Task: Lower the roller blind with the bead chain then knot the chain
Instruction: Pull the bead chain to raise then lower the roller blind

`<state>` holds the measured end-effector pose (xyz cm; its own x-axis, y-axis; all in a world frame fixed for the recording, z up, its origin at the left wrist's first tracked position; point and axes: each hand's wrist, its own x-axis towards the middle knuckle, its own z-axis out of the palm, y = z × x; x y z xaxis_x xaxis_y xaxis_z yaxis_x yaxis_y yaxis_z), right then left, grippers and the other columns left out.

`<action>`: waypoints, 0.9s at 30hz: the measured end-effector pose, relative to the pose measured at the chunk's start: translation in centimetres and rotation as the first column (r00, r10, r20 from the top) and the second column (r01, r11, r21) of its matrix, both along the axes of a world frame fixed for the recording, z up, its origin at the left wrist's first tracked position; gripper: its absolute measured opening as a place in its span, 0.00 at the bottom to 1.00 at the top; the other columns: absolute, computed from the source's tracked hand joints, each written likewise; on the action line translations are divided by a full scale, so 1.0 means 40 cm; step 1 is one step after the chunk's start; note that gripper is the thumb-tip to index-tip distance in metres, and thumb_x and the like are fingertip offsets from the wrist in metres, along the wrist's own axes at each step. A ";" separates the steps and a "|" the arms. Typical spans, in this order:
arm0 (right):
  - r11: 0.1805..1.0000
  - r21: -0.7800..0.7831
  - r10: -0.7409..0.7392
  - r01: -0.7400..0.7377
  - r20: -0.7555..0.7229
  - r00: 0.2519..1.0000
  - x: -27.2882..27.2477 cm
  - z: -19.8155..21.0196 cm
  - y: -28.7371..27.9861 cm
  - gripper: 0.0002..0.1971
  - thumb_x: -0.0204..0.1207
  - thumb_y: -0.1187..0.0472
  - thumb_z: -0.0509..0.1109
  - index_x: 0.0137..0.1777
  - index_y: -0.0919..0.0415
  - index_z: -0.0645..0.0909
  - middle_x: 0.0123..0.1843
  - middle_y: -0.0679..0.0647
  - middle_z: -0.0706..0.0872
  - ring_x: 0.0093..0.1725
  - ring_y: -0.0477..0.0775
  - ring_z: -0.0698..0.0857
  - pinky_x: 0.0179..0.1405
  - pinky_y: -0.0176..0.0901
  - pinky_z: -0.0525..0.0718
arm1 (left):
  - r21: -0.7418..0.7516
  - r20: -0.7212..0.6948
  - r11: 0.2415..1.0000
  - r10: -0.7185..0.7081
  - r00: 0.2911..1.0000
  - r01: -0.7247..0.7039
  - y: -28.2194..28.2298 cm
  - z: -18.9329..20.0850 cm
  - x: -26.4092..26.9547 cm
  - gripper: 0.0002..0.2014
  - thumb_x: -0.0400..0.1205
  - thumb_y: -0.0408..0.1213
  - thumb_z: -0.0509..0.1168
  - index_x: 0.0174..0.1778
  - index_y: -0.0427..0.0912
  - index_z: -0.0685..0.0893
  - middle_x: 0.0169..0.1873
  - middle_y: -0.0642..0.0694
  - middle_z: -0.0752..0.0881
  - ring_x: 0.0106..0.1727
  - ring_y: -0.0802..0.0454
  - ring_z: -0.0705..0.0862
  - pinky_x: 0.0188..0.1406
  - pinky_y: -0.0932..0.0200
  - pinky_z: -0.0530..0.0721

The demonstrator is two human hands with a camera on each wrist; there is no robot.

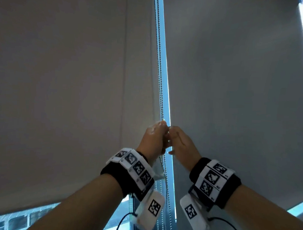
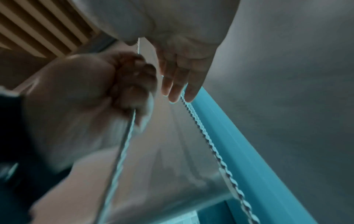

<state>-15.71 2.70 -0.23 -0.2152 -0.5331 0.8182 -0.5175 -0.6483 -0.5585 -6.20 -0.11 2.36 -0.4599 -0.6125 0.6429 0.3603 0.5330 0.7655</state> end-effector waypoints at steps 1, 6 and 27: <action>1.000 -0.005 0.000 0.000 0.003 1.000 -0.002 0.008 0.002 0.12 0.76 0.44 0.52 0.43 0.46 0.76 0.41 0.52 0.84 0.40 0.53 0.83 0.40 0.45 0.80 | -0.001 0.023 1.000 0.011 1.000 -0.011 -0.002 -0.026 0.004 0.21 0.85 0.41 0.51 0.23 0.48 0.70 0.15 0.56 0.67 0.16 0.59 0.62 0.18 0.67 0.59; 0.971 0.040 0.228 -0.235 0.140 0.964 0.029 0.073 0.024 0.06 0.84 0.56 0.54 0.51 0.54 0.73 0.38 0.54 0.82 0.31 0.51 0.81 0.31 0.44 0.79 | -0.218 0.247 0.972 0.142 0.959 -0.088 -0.028 -0.185 0.012 0.15 0.72 0.54 0.50 0.22 0.53 0.67 0.17 0.57 0.70 0.20 0.62 0.65 0.23 0.61 0.65; 0.999 0.006 0.032 -0.031 -0.164 0.986 0.072 -0.149 0.034 0.18 0.72 0.41 0.50 0.29 0.52 0.65 0.25 0.46 0.67 0.28 0.43 0.66 0.32 0.40 0.66 | 0.049 -0.040 0.977 -0.206 0.978 0.207 0.070 0.184 0.038 0.16 0.86 0.49 0.51 0.55 0.43 0.78 0.32 0.45 0.86 0.29 0.53 0.88 0.34 0.56 0.86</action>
<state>-12.82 4.04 -6.21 -0.0616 -0.5402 0.8393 -0.5816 -0.6640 -0.4700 -4.67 2.67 9.71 -0.5580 -0.5398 0.6302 0.4851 0.4040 0.7756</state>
